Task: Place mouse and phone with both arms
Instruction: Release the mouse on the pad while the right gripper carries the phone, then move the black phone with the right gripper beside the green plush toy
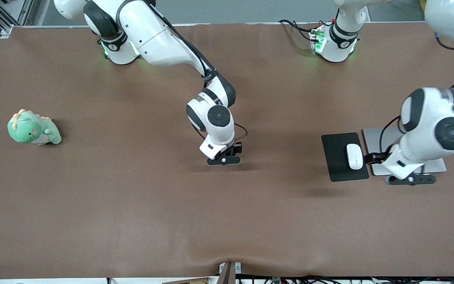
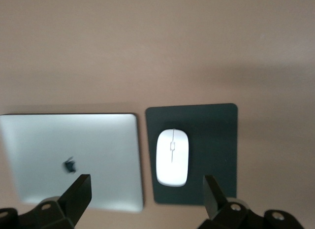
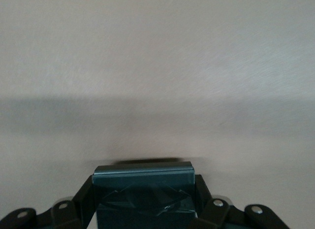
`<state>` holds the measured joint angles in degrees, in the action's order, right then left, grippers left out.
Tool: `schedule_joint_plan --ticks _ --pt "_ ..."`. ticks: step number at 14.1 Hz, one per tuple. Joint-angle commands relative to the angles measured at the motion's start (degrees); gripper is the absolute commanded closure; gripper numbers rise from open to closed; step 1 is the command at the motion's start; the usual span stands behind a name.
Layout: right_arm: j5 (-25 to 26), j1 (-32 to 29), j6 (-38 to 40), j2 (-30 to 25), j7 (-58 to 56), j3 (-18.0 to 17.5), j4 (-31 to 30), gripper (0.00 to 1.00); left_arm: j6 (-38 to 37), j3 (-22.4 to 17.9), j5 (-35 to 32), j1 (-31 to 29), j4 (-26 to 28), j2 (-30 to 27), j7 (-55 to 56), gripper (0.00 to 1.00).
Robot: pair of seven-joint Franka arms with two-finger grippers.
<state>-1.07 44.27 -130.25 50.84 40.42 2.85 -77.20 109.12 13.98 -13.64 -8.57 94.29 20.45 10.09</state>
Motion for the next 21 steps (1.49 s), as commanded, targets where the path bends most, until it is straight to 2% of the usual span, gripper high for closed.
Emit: schedule_joint_plan --ticks 1,4,7,9,12,15,18,21 --pt "1.1 -5.1 8.5 -8.0 1.2 -0.6 -0.7 1.00 -9.6 1.0 -0.6 -0.1 -11.0 0.8 -2.5 0.00" --pt "0.5 -12.6 18.2 -16.4 0.3 -0.7 -2.2 1.00 -13.6 1.1 0.1 -0.1 -12.6 -4.8 -2.7 0.00" --pt "0.3 -21.5 19.7 -25.3 -1.6 -0.8 -10.1 1.00 -18.9 1.5 4.7 -0.6 -12.3 -11.0 -2.2 0.00" --pt "0.0 -29.0 19.9 -28.4 -12.3 -0.8 -14.1 1.00 -20.3 1.1 6.1 -0.7 -12.2 -13.8 -1.8 0.00" --pt "-2.4 -39.0 21.4 -28.2 -25.2 -0.8 -15.7 1.00 -21.5 0.8 6.3 -1.0 -12.3 -15.1 -1.9 0.00" --pt "-2.4 -45.3 15.6 -28.2 -32.8 -0.7 -21.9 1.00 -22.1 1.0 6.3 -2.2 -12.2 -15.9 -2.0 0.00" --pt "-2.4 -53.2 12.8 -28.0 -47.2 -0.7 -26.1 1.00 -22.2 1.0 6.3 -2.3 -12.3 -15.9 -2.2 0.00" --pt "-1.9 -55.0 3.2 -28.1 -48.8 -0.6 -32.5 1.00 -22.2 1.1 6.3 -2.2 -12.4 -15.9 -1.7 0.00"
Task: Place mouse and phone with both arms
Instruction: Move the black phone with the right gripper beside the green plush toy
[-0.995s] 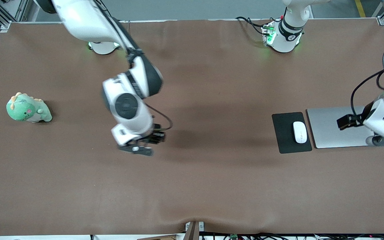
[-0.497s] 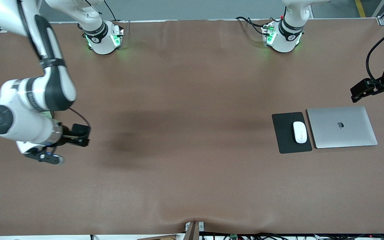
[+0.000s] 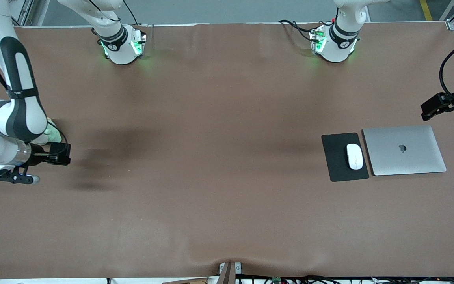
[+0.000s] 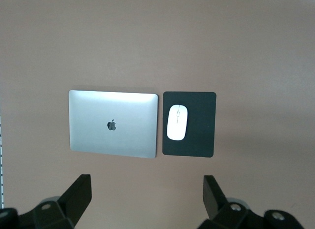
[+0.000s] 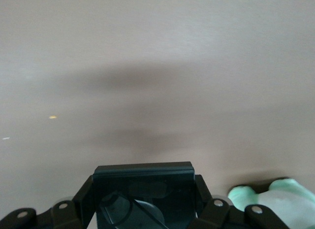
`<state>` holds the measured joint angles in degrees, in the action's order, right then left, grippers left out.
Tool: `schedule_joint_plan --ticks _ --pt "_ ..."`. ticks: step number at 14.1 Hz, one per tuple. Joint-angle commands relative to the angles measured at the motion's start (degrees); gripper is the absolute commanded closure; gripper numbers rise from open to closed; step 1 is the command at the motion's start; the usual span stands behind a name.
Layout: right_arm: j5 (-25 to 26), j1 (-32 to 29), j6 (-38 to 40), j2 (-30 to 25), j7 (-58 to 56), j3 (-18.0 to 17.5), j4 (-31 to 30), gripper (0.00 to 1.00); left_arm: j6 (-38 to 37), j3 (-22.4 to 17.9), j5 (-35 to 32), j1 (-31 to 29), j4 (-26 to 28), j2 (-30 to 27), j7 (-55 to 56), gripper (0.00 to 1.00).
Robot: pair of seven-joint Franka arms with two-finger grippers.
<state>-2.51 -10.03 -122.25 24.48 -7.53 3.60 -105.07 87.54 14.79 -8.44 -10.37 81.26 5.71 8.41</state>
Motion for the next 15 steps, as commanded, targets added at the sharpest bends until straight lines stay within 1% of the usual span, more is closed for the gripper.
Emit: schedule_joint_plan --ticks 1,3,4,7,8,9,15 --pt "-0.5 -0.4 -6.7 -1.9 -0.8 -1.3 -6.2 1.00 -0.6 0.5 1.1 -0.4 0.7 -1.1 0.1 0.00" --pt "-0.3 -0.6 -7.7 -1.9 -1.0 -1.3 -7.7 1.00 -0.5 0.6 1.1 -0.3 0.7 -1.0 0.2 0.00" --pt "-0.2 -0.5 -11.0 -1.9 -1.0 -1.3 -10.4 1.00 -0.5 0.7 1.1 -0.3 0.7 -0.9 0.2 0.00" --pt "-0.3 -0.6 -24.8 -2.0 -3.0 -1.3 -19.6 1.00 -0.5 0.7 1.1 -0.1 0.6 -0.9 0.2 0.00" --pt "-0.3 -0.6 -29.1 -1.9 -3.3 -1.3 -22.0 1.00 -0.4 0.7 1.1 -0.1 0.5 -0.9 0.2 0.00" --pt "-0.3 -0.6 -31.4 -1.9 -3.3 -1.3 -23.2 1.00 -0.4 0.7 1.1 -0.1 0.5 -0.9 0.2 0.00" --pt "-0.3 -1.2 -31.0 -1.8 -3.3 -1.2 -23.3 1.00 -0.3 0.8 2.0 0.0 0.6 -0.9 0.2 0.00"
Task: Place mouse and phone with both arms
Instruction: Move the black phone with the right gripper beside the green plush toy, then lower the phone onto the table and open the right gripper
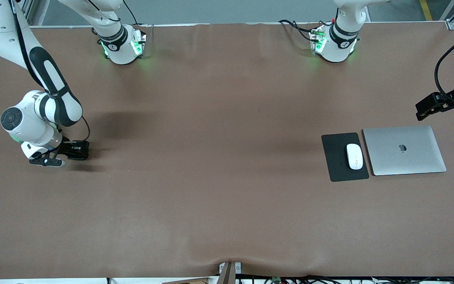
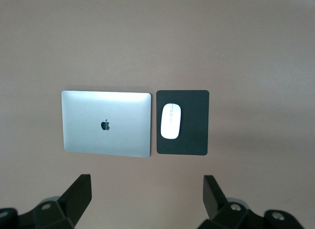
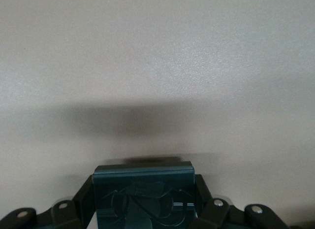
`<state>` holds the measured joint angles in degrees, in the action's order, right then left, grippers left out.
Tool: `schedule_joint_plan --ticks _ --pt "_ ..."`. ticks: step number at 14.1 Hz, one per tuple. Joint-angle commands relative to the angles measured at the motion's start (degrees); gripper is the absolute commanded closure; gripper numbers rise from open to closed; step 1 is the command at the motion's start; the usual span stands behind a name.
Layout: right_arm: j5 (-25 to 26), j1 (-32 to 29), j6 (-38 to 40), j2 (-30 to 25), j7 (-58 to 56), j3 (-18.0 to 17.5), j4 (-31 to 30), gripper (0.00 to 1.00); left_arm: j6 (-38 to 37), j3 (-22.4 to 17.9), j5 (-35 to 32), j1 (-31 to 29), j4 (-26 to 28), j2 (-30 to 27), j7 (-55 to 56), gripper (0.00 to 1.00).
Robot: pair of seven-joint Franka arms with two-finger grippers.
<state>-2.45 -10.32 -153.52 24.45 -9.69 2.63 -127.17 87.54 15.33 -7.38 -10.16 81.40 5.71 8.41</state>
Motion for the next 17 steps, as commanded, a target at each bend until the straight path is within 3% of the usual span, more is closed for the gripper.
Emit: schedule_joint_plan --ticks 1,9,10,11,12,17 --pt "-0.3 -1.9 0.3 -1.7 -1.2 -0.3 -1.2 1.00 -0.3 0.2 1.0 -0.2 0.5 -0.8 0.2 0.00" --pt "-0.3 -3.6 0.2 -0.7 -4.1 -0.3 -1.0 0.96 -0.1 0.3 1.0 -0.3 0.4 -0.6 0.1 0.00" --pt "-0.3 -3.6 0.2 -0.7 -4.2 -0.3 -0.9 0.88 -0.1 0.3 1.0 -0.3 0.4 -0.7 -0.1 0.00" --pt "-0.3 -3.5 0.2 -0.7 -4.2 -0.3 -1.0 0.39 -0.1 0.3 1.1 -0.4 0.4 -0.8 -0.2 0.00" --pt "-0.3 -3.7 0.2 -0.5 -4.1 -0.3 -1.0 0.00 -0.3 0.3 1.7 -0.3 0.5 -1.0 -0.1 0.00" --pt "-0.3 -3.2 0.5 -1.6 -3.5 -0.3 -0.2 0.00 -1.3 -0.7 2.3 1.0 3.1 -3.9 -0.1 0.00"
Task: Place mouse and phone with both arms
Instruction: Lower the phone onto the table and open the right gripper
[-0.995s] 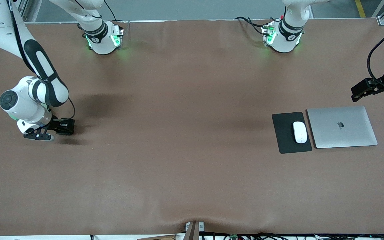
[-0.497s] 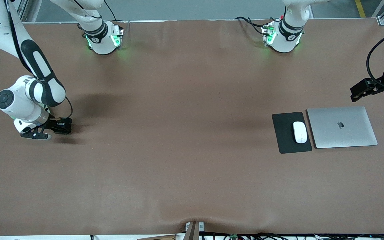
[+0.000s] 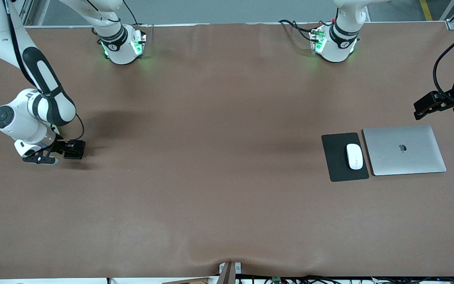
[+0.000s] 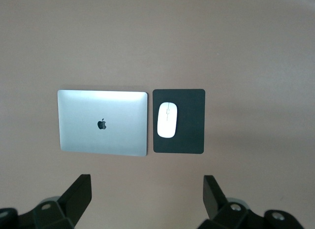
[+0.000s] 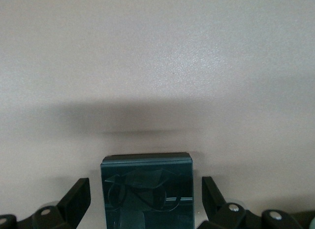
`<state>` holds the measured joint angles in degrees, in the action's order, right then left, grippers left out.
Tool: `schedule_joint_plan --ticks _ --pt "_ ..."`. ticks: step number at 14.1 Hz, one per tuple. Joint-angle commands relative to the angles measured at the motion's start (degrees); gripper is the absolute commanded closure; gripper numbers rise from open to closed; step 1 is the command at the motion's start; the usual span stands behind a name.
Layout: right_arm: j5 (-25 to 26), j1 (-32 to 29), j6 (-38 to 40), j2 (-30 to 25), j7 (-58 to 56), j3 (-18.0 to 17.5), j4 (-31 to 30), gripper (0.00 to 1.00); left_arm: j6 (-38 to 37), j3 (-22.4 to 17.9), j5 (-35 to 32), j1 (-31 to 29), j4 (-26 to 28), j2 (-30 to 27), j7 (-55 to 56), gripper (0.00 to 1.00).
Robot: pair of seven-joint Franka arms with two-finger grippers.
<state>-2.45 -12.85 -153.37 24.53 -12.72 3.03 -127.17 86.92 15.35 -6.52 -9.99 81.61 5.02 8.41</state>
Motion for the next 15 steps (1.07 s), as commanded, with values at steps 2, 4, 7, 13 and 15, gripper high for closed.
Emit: schedule_joint_plan --ticks 2,4,7,13,15 --pt "-0.3 0.5 5.7 -4.0 -0.3 -0.8 1.9 0.00 -0.8 -5.7 1.4 5.7 4.2 -4.6 -0.1 0.00" --pt "-0.2 1.4 17.9 -5.0 0.1 -0.8 8.5 0.00 -1.1 -7.3 2.3 6.7 5.0 -5.6 -0.1 0.00" --pt "-0.1 4.0 36.8 -5.5 2.9 -0.8 21.1 0.00 -2.0 -7.1 4.1 6.6 5.0 -6.1 0.2 0.00" --pt "1.0 10.7 61.0 -14.0 9.5 -1.2 35.4 0.00 -4.7 -6.6 5.5 6.6 4.7 -6.9 0.0 0.00" --pt "0.9 12.7 63.9 -18.8 12.1 -1.4 34.9 0.00 -5.3 -6.6 5.5 6.6 4.6 -6.9 -0.9 0.00"
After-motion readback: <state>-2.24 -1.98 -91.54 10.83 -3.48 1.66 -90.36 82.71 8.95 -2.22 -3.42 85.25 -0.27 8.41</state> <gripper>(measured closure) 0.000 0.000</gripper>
